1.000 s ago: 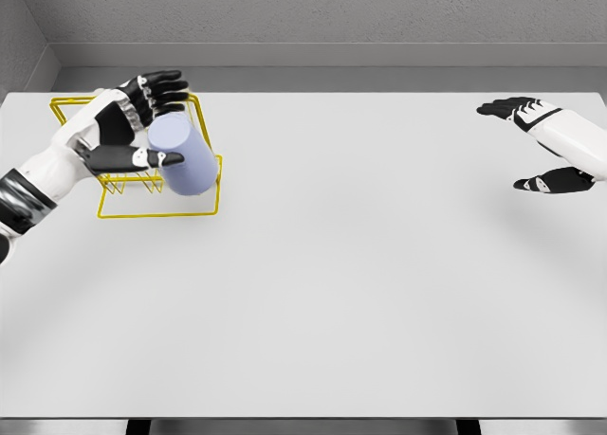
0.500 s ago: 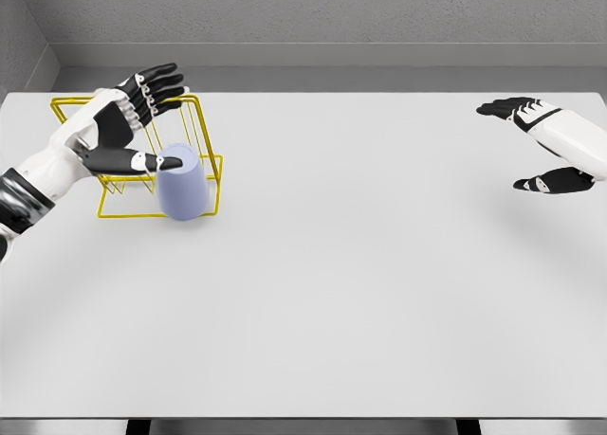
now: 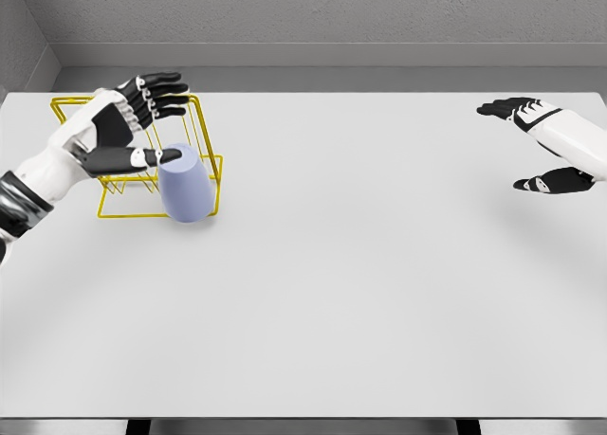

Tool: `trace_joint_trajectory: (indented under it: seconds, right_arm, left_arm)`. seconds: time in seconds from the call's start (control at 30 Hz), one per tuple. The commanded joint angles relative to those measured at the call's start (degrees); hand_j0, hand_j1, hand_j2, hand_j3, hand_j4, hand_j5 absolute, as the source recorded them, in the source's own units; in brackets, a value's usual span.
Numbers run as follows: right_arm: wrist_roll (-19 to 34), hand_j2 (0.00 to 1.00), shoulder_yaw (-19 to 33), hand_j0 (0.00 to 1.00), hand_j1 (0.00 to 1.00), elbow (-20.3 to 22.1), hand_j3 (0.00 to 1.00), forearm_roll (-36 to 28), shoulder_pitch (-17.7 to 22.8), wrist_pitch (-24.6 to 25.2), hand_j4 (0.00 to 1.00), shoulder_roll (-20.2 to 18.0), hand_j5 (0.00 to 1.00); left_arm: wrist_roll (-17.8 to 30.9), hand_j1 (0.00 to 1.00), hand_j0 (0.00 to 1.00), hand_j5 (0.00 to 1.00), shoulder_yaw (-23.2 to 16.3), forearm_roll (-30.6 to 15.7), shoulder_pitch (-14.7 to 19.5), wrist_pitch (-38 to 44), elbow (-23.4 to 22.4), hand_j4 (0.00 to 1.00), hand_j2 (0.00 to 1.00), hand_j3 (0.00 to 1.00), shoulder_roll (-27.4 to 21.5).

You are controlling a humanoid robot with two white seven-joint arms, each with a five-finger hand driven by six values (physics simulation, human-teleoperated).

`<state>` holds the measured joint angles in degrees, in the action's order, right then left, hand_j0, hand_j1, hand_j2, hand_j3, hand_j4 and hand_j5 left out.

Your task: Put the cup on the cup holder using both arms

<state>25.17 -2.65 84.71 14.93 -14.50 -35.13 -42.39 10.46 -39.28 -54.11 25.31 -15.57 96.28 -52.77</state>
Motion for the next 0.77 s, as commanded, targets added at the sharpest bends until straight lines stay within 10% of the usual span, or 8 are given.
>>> trace_joint_trajectory:
  seconds: [0.0, 0.57, 0.73]
  right_arm:
    - [0.0, 1.00, 0.0, 1.00, 1.00, 0.0, 1.00, -0.4, 0.0, 0.1, 1.00, -0.1, 1.00]
    - [0.0, 1.00, 0.0, 1.00, 1.00, -0.1, 1.00, -0.4, 0.0, 0.1, 1.00, -0.1, 1.00]
    - [0.0, 1.00, 0.0, 1.00, 1.00, -0.2, 1.00, -0.4, 0.0, 0.1, 1.00, -0.1, 1.00]
  left_arm:
    - [0.0, 0.83, 0.83, 0.83, 0.1, -0.2, -0.1, -2.0, 0.9, 0.83, 0.83, 0.83, -0.4]
    - [-0.2, 0.85, 0.85, 0.85, 0.4, -1.0, -9.7, -19.4, 1.4, 0.85, 0.85, 0.85, -6.9]
    - [-0.5, 1.00, 1.00, 1.00, 0.6, -0.9, -10.5, -19.4, -0.2, 1.00, 1.00, 1.00, -7.5]
